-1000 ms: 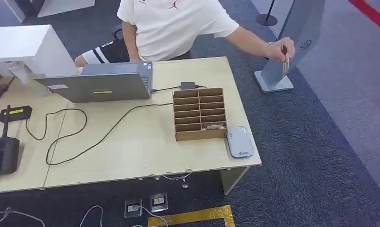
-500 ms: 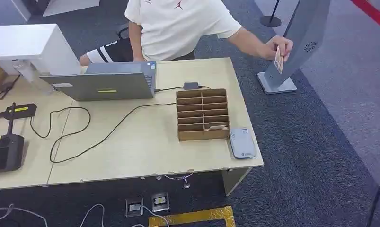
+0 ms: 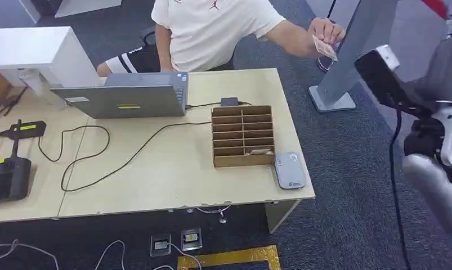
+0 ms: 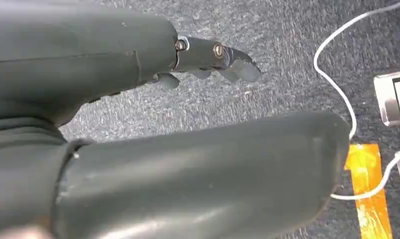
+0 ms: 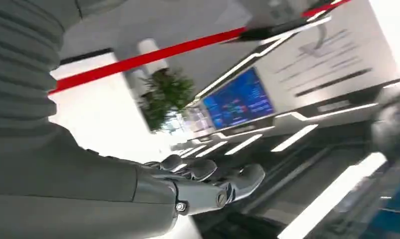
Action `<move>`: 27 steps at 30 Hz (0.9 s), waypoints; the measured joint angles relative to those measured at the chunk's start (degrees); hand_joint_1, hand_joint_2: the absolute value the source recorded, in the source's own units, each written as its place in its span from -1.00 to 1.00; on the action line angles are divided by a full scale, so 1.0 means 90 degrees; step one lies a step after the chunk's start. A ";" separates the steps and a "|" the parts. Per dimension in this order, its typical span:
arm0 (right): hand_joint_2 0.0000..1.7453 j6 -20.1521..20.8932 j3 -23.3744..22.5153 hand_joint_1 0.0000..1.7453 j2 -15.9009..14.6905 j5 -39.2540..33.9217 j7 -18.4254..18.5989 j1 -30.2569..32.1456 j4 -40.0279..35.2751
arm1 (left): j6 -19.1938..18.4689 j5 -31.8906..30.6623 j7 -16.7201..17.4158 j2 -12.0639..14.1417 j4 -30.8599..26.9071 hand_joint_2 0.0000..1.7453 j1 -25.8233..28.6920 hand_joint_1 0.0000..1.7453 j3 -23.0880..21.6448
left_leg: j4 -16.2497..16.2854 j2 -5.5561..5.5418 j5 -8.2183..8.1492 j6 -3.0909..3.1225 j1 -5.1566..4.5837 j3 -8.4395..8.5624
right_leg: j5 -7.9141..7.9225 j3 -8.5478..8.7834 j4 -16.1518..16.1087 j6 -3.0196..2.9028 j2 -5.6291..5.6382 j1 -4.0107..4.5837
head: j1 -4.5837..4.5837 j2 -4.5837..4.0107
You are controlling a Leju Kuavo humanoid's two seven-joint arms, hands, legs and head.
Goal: Pass the card to the sensor for recognition and then transmit it.
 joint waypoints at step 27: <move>1.00 -0.0950 0.3916 1.00 0.0580 -0.0389 0.0010 -0.1531 0.1493 | 0.0000 0.0000 -0.0039 -0.0017 0.0000 -1.00 0.0036 -1.00 0.0000 | 0.0002 0.0004 -0.0001 -0.0001 0.0005 0.0004 | 0.0000 -0.0005 -0.0006 -0.0001 0.0006 0.0005 | 0.0007 0.0000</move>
